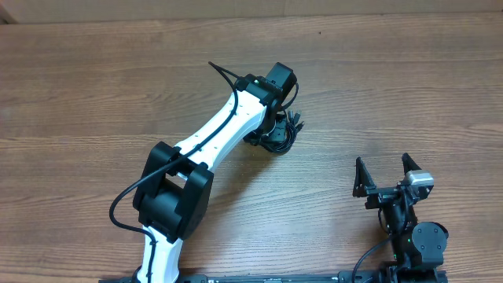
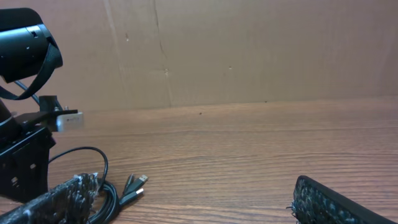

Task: Untangle cables
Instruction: 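Lower the left gripper onto the cable bundle and align with the loops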

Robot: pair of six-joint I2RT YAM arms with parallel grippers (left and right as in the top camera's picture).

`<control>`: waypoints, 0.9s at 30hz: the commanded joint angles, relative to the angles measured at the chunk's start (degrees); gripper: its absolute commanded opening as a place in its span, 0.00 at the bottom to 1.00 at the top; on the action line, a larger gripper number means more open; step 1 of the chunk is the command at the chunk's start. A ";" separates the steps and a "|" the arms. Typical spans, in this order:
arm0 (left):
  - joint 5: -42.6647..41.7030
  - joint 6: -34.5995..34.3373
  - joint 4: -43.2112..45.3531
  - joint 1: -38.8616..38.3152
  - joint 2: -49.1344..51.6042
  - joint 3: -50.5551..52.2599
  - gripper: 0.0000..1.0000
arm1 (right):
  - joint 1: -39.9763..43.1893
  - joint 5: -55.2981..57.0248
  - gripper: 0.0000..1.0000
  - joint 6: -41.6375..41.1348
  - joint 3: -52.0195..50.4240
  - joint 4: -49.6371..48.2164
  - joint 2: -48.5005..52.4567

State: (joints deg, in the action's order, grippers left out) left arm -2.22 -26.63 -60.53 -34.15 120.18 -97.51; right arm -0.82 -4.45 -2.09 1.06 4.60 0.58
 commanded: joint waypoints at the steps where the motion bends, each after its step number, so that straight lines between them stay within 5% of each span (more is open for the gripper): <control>1: 3.48 -0.37 0.72 0.11 0.46 0.39 0.04 | 0.17 0.50 1.00 0.24 -0.61 -0.15 -0.42; 12: 15.02 -0.37 1.25 0.22 0.46 0.39 0.06 | 0.20 0.50 1.00 0.24 -0.61 -0.15 -0.42; 18: 16.31 -0.17 1.14 0.83 0.46 0.39 0.46 | 0.17 0.50 1.00 0.24 -0.61 -0.15 -0.42; 27: 11.17 -0.24 -2.29 1.11 0.46 0.81 0.54 | 0.20 0.50 1.00 0.26 -0.61 -0.15 -0.42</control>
State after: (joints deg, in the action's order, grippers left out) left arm 10.09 -26.76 -62.61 -33.28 120.18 -97.47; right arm -0.84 -4.45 -2.09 1.06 4.62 0.58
